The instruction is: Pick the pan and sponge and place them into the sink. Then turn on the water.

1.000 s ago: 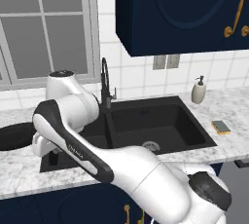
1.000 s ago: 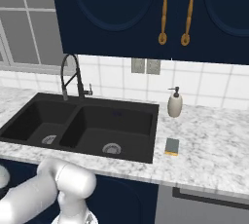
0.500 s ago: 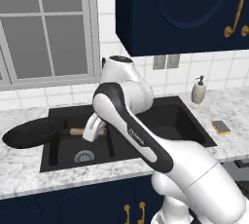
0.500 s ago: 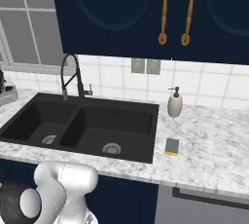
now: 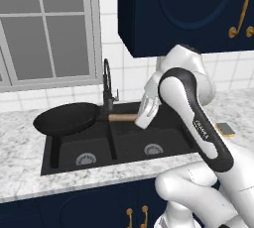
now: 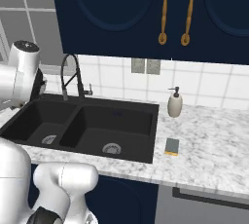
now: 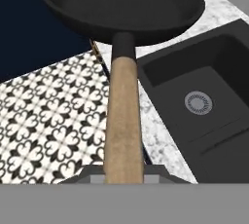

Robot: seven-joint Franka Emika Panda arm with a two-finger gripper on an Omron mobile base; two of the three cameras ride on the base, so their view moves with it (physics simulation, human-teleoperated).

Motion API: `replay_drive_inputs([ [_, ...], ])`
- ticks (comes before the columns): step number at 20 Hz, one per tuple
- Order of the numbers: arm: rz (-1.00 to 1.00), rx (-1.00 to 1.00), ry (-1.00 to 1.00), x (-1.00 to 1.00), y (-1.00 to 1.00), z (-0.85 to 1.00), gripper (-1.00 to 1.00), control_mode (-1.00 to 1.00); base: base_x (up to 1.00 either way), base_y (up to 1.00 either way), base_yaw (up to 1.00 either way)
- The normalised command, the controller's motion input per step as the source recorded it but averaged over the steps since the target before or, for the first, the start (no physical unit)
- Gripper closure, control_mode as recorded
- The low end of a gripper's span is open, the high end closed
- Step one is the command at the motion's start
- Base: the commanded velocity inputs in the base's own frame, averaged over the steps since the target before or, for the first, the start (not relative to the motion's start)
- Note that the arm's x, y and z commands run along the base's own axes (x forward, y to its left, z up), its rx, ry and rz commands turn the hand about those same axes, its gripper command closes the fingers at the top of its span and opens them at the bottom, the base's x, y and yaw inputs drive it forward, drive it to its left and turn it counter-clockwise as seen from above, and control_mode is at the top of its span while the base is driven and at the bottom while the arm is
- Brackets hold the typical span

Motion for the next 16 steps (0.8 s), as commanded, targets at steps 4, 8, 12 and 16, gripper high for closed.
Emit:
replay_drive_inputs([
  [4, -0.15, 0.16, -0.06, 0.0, -1.0, 0.27, 1.0, -1.0, 0.0, 0.0, 0.0],
  [8, -0.17, 0.09, 0.0, 0.0, -1.0, 0.23, 1.0, -1.0, 0.0, 0.0, 0.0],
  [12, -0.12, 0.1, -0.1, -0.2, -1.0, 0.14, 1.0, -1.0, 0.0, 0.0, 0.0],
  [16, -0.1, 0.1, -0.12, -0.24, -1.0, 0.18, 1.0, -1.0, 0.0, 0.0, 0.0],
])
